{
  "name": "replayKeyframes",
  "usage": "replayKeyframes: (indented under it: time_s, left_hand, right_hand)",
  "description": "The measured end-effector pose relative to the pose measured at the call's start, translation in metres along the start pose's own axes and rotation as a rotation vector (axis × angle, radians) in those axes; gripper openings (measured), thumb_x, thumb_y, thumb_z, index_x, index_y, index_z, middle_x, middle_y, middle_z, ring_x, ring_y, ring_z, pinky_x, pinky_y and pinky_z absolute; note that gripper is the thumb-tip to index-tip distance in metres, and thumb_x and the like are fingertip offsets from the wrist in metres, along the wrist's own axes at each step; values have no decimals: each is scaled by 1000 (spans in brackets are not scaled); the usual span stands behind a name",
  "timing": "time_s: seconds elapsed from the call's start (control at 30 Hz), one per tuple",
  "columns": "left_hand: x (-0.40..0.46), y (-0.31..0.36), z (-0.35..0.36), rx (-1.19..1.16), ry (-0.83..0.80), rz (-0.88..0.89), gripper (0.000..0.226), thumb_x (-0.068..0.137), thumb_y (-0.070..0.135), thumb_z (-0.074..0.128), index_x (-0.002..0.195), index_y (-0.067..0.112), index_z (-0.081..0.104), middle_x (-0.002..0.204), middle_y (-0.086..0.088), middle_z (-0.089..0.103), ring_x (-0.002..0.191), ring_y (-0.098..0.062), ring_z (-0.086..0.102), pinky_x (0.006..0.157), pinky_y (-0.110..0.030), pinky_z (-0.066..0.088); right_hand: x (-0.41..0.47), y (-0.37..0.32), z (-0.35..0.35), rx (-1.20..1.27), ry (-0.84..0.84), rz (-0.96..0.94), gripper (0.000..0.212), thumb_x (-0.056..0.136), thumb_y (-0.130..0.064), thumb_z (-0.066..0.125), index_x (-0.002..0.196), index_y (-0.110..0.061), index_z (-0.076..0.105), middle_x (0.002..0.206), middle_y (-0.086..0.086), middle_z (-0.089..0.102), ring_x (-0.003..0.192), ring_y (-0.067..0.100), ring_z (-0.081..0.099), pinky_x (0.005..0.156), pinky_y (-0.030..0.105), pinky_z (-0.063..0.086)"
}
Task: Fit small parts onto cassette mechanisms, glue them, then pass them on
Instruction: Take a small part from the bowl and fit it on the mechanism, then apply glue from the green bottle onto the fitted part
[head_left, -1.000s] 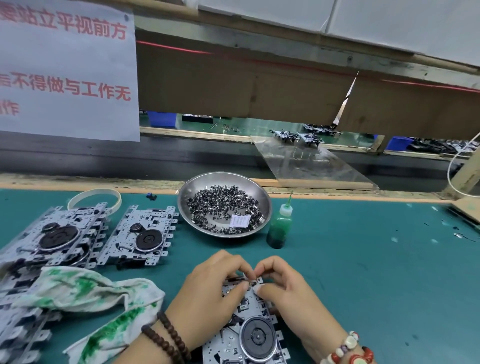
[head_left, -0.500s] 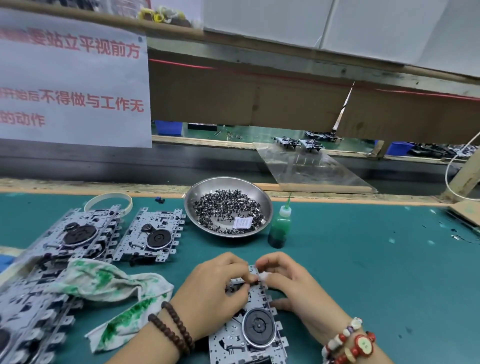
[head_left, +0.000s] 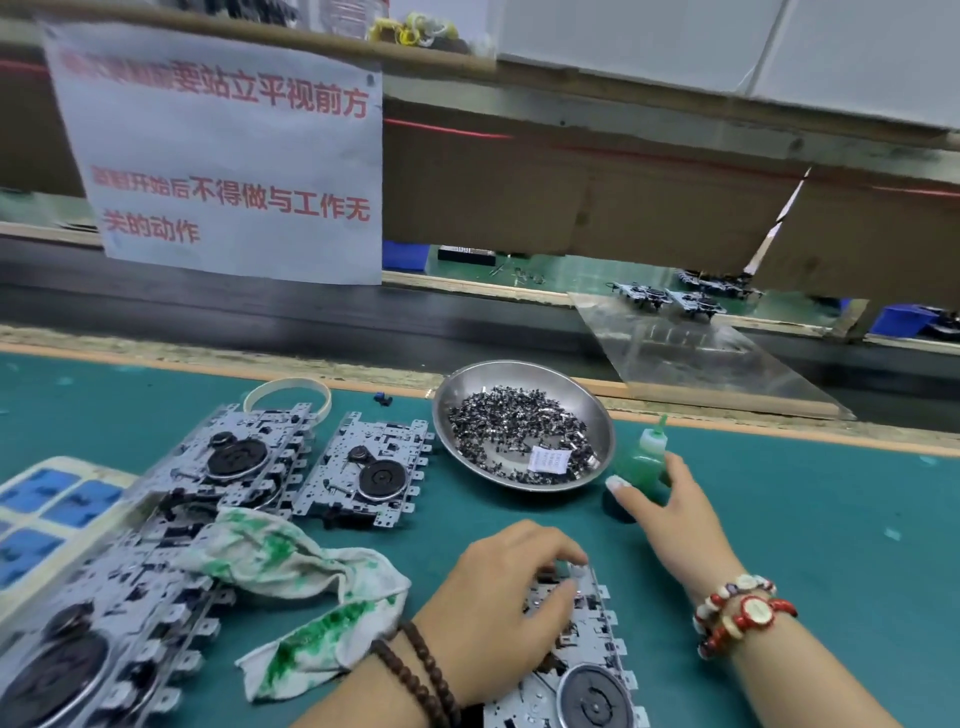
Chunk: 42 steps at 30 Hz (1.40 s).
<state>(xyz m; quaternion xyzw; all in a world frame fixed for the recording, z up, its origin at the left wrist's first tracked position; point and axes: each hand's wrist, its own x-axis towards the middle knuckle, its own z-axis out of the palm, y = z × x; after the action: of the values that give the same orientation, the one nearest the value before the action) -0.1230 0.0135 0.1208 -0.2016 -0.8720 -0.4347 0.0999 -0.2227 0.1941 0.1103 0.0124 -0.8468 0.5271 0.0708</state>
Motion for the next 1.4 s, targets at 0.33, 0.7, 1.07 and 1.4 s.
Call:
replayKeyframes:
  time_s: [0.33,0.7,1.07,1.4]
  left_hand:
    - [-18,3,-44,750,245,-258,34,84,10,46,112,29,49,118,9,47,107,-16,43,85,-32,34]
    - [-67,2,-85,889,-148,-278,27,94,50,30,118,41,35,130,19,19,117,-5,28,99,-25,31]
    - [-31,15,-71,657,52,-382,27,94,35,44,69,31,34,75,11,44,70,-1,44,59,-14,30]
    - [35,8,-18,-141,232,-388,10,90,23,55,82,17,56,80,-6,69,70,-15,65,63,-22,52]
  right_hand:
    - [-12,1,-16,151,-9,-128,7,88,-32,58,87,-37,62,77,-27,65,70,-9,58,67,19,41]
    - [-42,-13,-29,385,-208,-31,13,93,-23,48,104,-27,53,89,-1,56,57,1,56,44,15,40]
    - [-48,-33,-41,776,-315,174,20,77,-19,59,95,-9,57,69,0,56,49,8,47,37,14,32]
    - [-46,-28,-37,872,-345,241,21,66,-19,65,83,-10,59,64,-2,57,48,5,40,36,13,28]
